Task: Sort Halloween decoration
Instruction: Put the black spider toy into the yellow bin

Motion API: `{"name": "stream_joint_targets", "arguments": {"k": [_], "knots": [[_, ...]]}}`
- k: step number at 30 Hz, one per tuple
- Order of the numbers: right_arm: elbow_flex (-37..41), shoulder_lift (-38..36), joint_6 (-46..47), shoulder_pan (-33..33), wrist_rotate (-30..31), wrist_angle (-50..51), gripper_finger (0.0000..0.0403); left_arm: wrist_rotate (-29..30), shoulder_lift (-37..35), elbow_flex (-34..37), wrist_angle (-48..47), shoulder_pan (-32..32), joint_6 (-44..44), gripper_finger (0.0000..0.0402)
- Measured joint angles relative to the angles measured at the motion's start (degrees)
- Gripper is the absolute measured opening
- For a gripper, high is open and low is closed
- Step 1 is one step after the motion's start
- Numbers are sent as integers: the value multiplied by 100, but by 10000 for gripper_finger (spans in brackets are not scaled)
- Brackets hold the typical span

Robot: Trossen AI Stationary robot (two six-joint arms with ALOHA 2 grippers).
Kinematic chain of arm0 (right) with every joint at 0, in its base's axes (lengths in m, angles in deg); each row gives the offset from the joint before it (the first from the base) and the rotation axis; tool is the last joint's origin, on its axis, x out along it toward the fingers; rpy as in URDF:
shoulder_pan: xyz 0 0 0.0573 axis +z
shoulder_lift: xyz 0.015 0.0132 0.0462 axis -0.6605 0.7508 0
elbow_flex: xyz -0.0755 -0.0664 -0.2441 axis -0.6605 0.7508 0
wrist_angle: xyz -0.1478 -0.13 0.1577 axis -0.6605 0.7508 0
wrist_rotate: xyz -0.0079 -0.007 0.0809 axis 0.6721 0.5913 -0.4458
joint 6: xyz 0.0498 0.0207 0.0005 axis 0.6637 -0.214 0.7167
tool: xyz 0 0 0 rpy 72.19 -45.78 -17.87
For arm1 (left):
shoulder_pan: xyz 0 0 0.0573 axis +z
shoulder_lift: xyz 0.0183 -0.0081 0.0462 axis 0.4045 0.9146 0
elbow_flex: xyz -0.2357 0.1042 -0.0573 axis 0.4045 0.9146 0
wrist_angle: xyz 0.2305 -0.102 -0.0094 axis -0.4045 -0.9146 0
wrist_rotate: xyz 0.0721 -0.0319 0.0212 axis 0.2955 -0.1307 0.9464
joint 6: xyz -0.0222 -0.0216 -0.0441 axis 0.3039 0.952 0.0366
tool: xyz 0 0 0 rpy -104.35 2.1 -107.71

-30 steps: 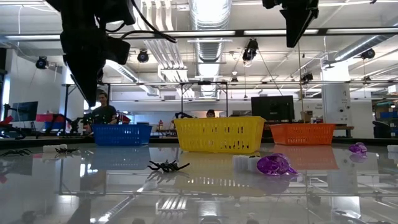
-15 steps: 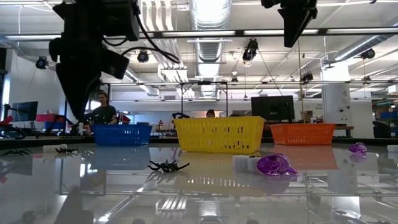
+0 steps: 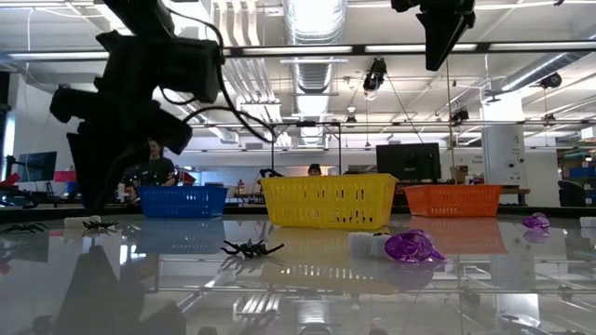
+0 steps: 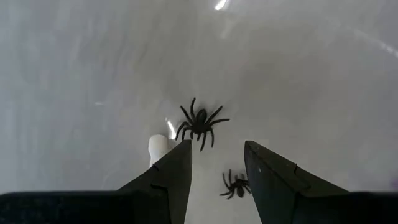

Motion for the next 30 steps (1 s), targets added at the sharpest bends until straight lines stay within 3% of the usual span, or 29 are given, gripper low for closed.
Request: {"name": "stream_joint_targets", "arguments": {"k": [20, 24, 30], "knots": [[0, 0, 0, 0, 0, -33, 107, 224, 422, 157, 486, 0, -200, 128], [0, 0, -2, 0, 0, -46, 107, 288, 424, 162, 480, 0, -201, 108], [0, 0, 0, 0, 0, -46, 107, 367, 427, 166, 452, 9, -204, 42]]}}
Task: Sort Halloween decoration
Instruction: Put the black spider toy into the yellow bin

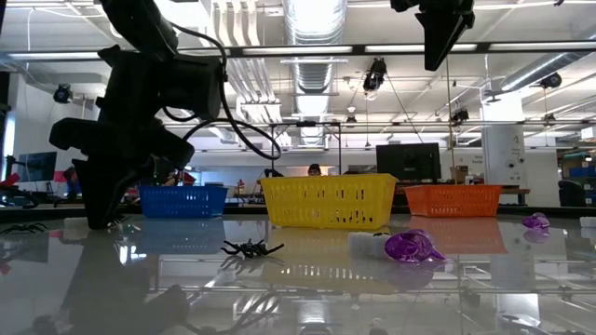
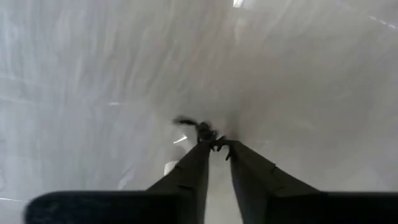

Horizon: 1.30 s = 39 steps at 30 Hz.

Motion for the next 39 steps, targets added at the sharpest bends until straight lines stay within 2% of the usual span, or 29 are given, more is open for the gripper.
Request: {"name": "stream_joint_targets", "arguments": {"k": [4, 22, 30, 39], "knots": [[0, -1, -1, 0, 0, 1, 107, 34, -20, 8, -11, 0, -36, 5], [0, -4, -3, 0, 0, 2, 107, -150, -1042, -35, 89, -2, 12, 0], [0, -4, -2, 0, 0, 2, 107, -208, -1458, -39, 1197, 27, 109, 0], [0, -4, 340, 0, 0, -22, 107, -286, -1403, -44, 2461, 198, -154, 0]]}}
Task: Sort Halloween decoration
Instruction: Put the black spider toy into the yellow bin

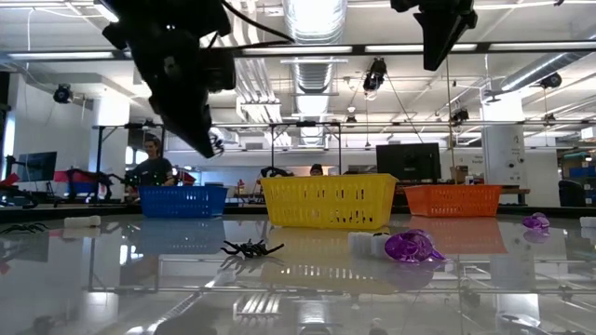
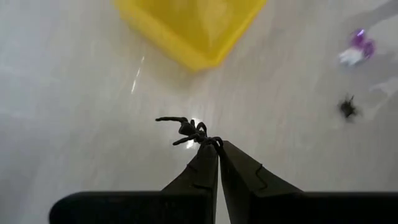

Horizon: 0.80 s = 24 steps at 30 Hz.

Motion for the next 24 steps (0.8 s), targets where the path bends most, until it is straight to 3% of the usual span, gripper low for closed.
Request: {"name": "stream_joint_targets", "arguments": {"k": [12, 24], "knots": [[0, 0, 850, 0, 0, -22, 107, -723, 564, -2, 1543, 286, -215, 0], [0, 0, 1168, -2, 0, -131, 107, -825, 805, -51, 1619, 590, -251, 0]]}}
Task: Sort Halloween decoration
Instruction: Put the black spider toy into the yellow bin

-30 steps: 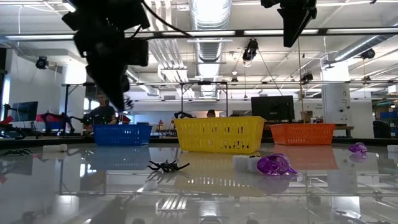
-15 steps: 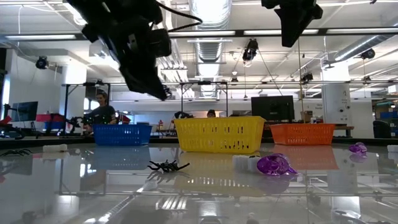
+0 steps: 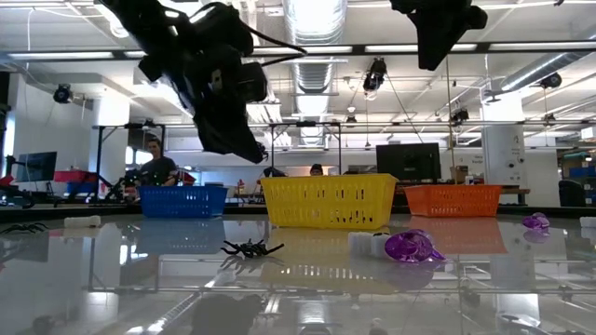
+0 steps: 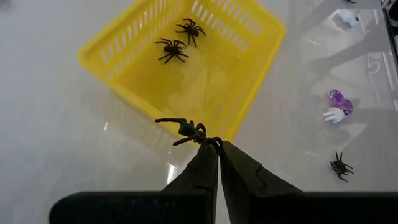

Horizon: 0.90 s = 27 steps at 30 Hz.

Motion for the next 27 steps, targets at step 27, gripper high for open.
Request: {"name": "stream_joint_targets", "arguments": {"k": [27], "knots": [[0, 0, 293, 0, 0, -124, 107, -154, 1163, -1925, -1562, -2, -1619, 0]]}}
